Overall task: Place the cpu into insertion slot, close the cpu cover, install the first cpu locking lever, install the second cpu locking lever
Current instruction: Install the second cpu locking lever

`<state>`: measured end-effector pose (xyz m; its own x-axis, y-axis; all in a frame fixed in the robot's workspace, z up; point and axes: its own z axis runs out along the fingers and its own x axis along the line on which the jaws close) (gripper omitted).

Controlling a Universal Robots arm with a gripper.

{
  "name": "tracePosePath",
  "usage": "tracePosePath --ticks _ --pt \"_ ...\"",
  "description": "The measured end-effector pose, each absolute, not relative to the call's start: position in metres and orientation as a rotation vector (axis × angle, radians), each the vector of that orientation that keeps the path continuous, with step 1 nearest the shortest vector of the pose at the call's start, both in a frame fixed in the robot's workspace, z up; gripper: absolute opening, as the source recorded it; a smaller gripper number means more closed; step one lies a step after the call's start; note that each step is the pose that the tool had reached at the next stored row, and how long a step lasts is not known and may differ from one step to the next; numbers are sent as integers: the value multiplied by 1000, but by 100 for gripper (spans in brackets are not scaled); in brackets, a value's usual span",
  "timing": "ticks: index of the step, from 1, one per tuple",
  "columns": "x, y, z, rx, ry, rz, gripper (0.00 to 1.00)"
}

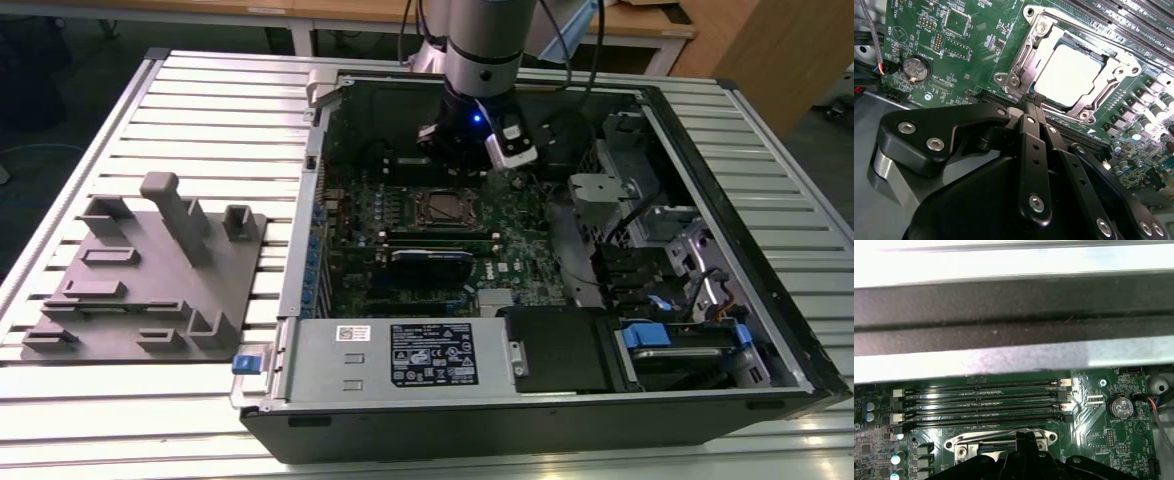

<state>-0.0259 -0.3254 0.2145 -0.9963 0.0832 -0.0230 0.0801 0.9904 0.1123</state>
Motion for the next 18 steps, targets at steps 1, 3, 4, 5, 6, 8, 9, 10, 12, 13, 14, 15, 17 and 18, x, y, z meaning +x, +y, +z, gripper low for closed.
tracePosePath --ticks 1,3,4,5,6,8,9,10,12,13,14,15,17,18 --pt "-26 -325 216 128 3107 173 11" --pt "-26 -325 218 127 3106 174 11" --pt "-26 -325 220 127 3106 174 11" --pt "-26 -325 221 127 3106 174 11" --pt "-26 -325 221 127 3107 173 11" --pt "-26 -325 221 127 3106 174 11" --pt "-26 -325 221 127 3106 173 11" --pt "-26 -325 221 127 3106 172 11" --pt "-26 -326 221 127 3107 169 11" --pt "-26 -326 221 127 3107 167 11" --pt "-26 -327 221 127 3107 167 11" --pt "-26 -328 221 127 3107 167 11" --pt "-26 -331 221 127 3107 167 11" --pt "-26 -333 221 127 3107 167 11"
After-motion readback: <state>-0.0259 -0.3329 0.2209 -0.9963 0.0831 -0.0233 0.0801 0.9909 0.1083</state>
